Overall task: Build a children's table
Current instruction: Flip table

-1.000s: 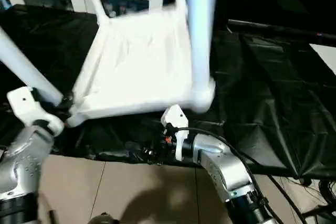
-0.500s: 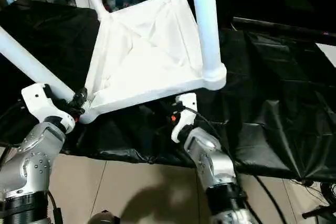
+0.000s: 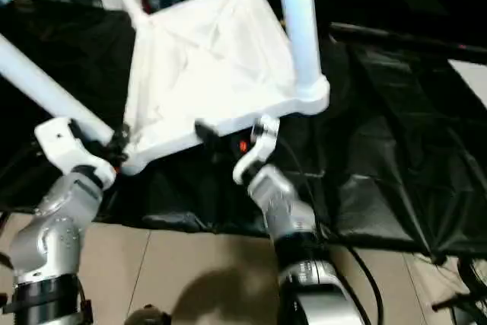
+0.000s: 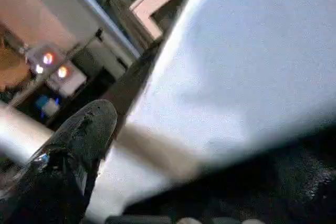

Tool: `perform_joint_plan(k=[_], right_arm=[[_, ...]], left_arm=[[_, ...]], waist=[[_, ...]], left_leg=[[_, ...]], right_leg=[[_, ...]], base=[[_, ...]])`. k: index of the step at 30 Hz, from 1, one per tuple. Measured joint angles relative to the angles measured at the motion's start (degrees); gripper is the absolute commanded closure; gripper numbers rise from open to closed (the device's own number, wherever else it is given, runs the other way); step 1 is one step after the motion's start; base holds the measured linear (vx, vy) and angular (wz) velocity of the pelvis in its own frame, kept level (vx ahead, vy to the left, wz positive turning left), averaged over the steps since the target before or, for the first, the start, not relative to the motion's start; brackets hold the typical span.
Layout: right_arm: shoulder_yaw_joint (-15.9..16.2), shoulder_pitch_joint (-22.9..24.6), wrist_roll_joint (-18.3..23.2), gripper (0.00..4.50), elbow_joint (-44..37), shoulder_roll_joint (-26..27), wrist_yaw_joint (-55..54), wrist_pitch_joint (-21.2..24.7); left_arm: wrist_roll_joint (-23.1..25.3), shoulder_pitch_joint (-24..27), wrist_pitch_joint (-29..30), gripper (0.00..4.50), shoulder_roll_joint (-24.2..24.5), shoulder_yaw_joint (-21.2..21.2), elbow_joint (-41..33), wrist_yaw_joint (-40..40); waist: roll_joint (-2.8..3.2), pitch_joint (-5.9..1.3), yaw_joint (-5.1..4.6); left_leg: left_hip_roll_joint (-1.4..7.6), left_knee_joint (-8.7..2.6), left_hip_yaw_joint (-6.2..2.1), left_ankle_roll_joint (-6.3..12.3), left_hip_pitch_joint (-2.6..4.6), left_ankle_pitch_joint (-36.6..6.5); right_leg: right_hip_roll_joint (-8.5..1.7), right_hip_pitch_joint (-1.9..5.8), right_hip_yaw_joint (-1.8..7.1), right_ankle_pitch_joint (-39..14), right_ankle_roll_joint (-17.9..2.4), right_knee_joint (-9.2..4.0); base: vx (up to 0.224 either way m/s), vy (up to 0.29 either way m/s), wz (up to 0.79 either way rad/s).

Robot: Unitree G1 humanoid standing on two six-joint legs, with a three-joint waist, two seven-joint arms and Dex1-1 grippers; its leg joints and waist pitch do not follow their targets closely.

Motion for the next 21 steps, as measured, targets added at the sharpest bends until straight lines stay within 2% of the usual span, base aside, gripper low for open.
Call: perform_joint_plan(k=[2, 10, 11, 13, 16, 19, 21], right_arm=[[-1.1, -1.1, 1.0, 0.00, 2.2, 0.2, -0.1, -0.3], [-8.9, -7.6, 7.3, 0.00, 11.8, 0.4, -0.9, -0.1], [-10.0, -8.5, 7.9, 0.28, 13.2, 0.3, -1.8, 0.2], [-11.8, -9.8, 9.1, 0.35, 15.3, 0.3, -2.9, 0.5], [-12.5, -10.5, 9.6, 0.68, 17.3, 0.3, -3.0, 1.0], [-13.1, -11.4, 10.2, 0.79, 19.3, 0.3, -2.5, 1.1], [-13.5, -12.3, 10.1, 1.07, 20.4, 0.3, -2.5, 1.1]], left_arm=[[0.2, 0.0, 0.0, 2.35, -0.2, -0.4, -0.3, 0.1], [2.2, 0.7, -0.5, 2.35, -1.2, -3.0, -2.2, 0.8], [2.5, 0.9, -0.5, 2.35, -1.2, -3.6, -2.6, 0.8], [3.2, 2.0, -0.6, 2.35, -1.1, -4.8, -3.7, 0.8], [4.0, 2.7, -0.7, 2.35, -1.1, -5.1, -4.6, 0.8], [4.4, 2.9, -0.7, 2.35, -1.0, -5.2, -5.0, 0.8], [4.6, 3.2, -0.7, 2.35, -0.6, -5.3, -5.5, 0.8]], waist=[[-0.13, 0.00, 0.03], [-0.68, 0.09, -0.29], [-0.73, 0.06, -0.32], [-0.96, 0.04, -0.37], [-1.42, 0.09, -0.42], [-1.86, 0.13, -0.45], [-2.15, 0.13, -0.47]], left_leg=[[0.02, 0.02, 0.07, 0.03, -0.02, 0.0], [0.07, 0.02, 0.12, 0.09, -0.05, 0.1], [0.07, 0.02, 0.14, 0.09, -0.05, 0.1], [0.09, 0.01, 0.16, 0.10, -0.05, 0.1], [0.13, 0.01, 0.18, 0.10, -0.05, 0.1], [0.14, 0.02, 0.20, 0.08, -0.04, 0.1], [0.15, 0.02, 0.20, 0.06, -0.04, 0.1]], right_leg=[[-0.01, -0.01, 0.02, 0.0, 0.0, -0.01], [-0.01, -0.09, 0.00, 0.1, -0.1, 0.03], [-0.01, -0.11, 0.01, 0.1, -0.1, 0.03], [-0.01, -0.13, 0.00, 0.1, -0.1, 0.03], [0.01, -0.16, -0.02, 0.1, -0.1, 0.05], [0.01, -0.17, 0.00, 0.1, -0.1, 0.06], [0.01, -0.17, -0.01, 0.2, -0.1, 0.06]], base=[[0.000, 0.000, 0.00], [0.000, 0.000, 0.00], [0.000, 0.000, 0.00], [0.000, 0.000, 0.00], [0.000, 0.000, 0.00], [0.000, 0.000, 0.00], [0.000, 0.000, 0.00]])
